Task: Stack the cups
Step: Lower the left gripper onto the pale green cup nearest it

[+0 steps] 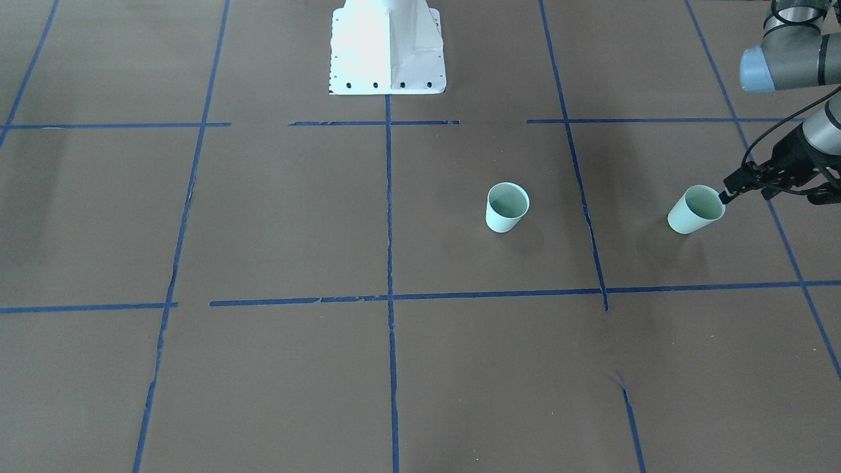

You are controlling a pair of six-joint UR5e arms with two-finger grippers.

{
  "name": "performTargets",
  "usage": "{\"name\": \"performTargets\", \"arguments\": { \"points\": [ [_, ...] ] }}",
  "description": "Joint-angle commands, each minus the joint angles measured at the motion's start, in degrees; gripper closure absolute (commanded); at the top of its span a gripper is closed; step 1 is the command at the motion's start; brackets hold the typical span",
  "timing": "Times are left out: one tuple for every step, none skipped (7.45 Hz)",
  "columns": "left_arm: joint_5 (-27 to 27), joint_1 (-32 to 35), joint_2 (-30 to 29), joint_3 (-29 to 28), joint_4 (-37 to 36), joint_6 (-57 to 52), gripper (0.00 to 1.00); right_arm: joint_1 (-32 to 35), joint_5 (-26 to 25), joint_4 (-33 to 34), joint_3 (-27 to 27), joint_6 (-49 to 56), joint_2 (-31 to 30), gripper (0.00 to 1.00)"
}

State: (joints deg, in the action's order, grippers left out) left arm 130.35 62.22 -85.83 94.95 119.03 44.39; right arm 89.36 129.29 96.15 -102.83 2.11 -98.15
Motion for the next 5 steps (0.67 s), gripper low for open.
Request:
{"name": "performTargets", "arguments": {
  "points": [
    [-0.44, -1.49, -0.39, -2.04, 2.51, 0.17, 0.0, -0.07, 0.0, 0.0, 0.0, 0.0, -0.02, 0.0],
    [-0.44, -1.92, -0.56, -3.79, 4.88, 0.17, 0.06, -0.07, 0.0, 0.0, 0.0, 0.0, -0.02, 0.0],
    [-0.44, -1.93, -0.57, -3.98, 5.51, 0.87, 0.39, 0.02, 0.0, 0.0, 0.0, 0.0, -0.02, 0.0],
    [-0.44, -2.01, -0.65, -3.99, 5.51, 0.87, 0.68, 0.02, 0.0, 0.0, 0.0, 0.0, -0.02, 0.0],
    [-0.36, -2.1, -0.65, -3.64, 5.52, 1.13, 0.93, 0.02, 0.0, 0.0, 0.0, 0.0, -0.02, 0.0]
  ]
}}
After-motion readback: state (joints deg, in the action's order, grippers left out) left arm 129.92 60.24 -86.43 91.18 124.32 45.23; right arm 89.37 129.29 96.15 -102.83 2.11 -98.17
